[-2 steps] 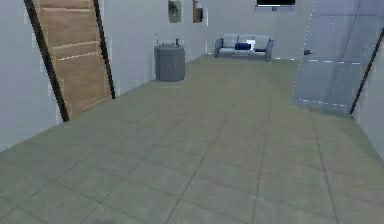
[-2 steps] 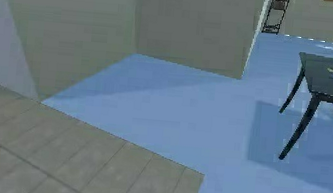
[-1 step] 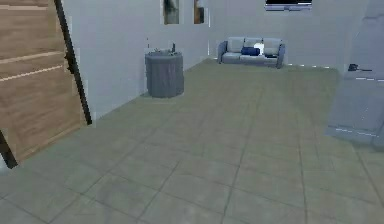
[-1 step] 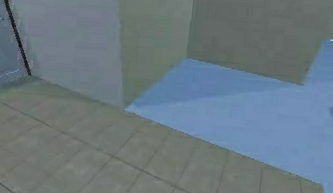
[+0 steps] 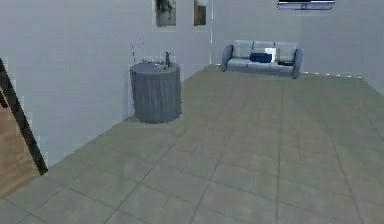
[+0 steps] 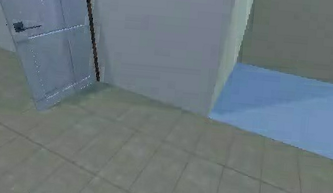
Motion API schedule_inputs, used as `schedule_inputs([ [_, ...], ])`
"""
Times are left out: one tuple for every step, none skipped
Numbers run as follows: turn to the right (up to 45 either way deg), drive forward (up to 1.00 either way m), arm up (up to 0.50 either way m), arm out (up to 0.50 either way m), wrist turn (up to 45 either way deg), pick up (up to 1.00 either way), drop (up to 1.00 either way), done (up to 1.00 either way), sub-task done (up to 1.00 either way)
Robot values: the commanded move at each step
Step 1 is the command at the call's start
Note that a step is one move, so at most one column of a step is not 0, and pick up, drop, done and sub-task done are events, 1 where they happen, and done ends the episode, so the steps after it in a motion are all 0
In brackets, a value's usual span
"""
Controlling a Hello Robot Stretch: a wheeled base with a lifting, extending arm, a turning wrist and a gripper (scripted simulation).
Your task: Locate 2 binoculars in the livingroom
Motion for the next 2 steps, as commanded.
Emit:
schedule_inputs([
  [0.0,1.0,0.0,0.0,0.0,0.0,0.0,0.0,0.0],
  [-3.0,0.0,0.0,0.0,0.0,0.0,0.0,0.0,0.0],
])
